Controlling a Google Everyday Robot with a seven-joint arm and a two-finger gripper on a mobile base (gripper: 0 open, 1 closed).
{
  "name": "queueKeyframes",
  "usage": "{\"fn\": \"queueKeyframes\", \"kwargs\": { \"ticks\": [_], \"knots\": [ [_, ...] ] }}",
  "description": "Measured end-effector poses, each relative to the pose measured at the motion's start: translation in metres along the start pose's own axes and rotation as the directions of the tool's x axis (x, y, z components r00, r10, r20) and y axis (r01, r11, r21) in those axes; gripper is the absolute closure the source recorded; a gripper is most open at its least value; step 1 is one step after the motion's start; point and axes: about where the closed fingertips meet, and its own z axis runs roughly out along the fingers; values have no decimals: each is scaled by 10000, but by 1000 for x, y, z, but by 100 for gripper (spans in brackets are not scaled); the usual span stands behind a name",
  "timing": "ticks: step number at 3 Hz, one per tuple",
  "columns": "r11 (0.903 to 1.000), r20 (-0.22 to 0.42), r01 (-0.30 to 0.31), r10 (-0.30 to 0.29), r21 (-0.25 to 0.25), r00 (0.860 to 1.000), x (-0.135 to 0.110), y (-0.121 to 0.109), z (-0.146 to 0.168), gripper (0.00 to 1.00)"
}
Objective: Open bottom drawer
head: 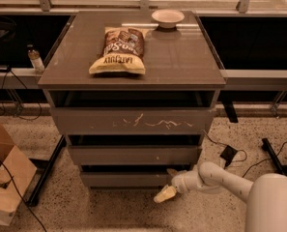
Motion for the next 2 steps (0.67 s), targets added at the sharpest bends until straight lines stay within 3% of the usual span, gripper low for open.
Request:
{"fn": "queueKeyframes", "kwargs": {
  "ticks": [2],
  "knots": [
    [9986, 100, -499, 497, 154, 9987, 17, -44, 23, 0]
  ]
}}
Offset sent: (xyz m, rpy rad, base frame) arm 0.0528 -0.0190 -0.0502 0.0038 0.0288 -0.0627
